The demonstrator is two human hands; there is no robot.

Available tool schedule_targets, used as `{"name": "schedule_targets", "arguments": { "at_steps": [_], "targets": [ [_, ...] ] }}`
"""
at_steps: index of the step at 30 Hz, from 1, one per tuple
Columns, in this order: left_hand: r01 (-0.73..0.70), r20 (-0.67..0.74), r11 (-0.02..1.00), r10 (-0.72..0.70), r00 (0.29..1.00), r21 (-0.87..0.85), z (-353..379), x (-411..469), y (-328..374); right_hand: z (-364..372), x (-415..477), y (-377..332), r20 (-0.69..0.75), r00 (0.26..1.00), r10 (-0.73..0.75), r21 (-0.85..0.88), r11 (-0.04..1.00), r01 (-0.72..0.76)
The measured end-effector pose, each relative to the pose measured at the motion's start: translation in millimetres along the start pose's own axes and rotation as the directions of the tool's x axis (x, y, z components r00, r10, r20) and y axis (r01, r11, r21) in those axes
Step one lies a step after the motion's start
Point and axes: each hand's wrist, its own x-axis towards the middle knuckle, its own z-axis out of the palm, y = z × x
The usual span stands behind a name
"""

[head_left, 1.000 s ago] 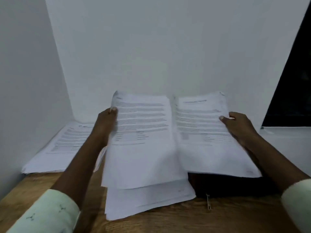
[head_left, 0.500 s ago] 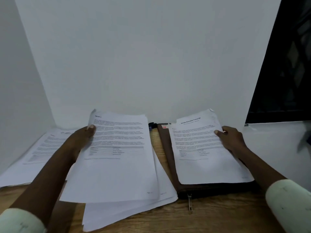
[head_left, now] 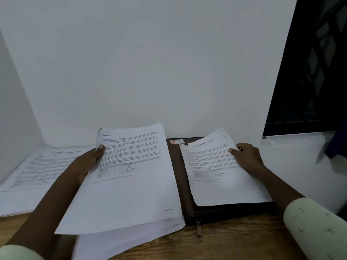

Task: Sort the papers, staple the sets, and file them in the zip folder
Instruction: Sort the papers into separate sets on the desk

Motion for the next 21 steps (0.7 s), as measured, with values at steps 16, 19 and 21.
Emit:
{"name": "schedule_targets", "arguments": {
  "at_steps": [16, 19, 21],
  "targets": [
    [0.113, 0.193, 0.905, -0.034, 0.981, -0.41, 40, -3, -20, -15, -4, -17, -0.043, 0.999, -0.011, 0.06, 0.998, 0.014],
    [0.152, 0.214, 0.865, -0.054, 0.975, -0.478, 38, -1, -22, -10, -16, -45, -0.029, 0.994, -0.101, 0.194, 0.975, 0.105],
    [0.146, 0.22, 0.835, -0.03, 0.975, -0.531, 33, -2, -20, 2, -25, -68, 0.061, 0.987, -0.149, 0.299, 0.946, 0.124]
  ]
}}
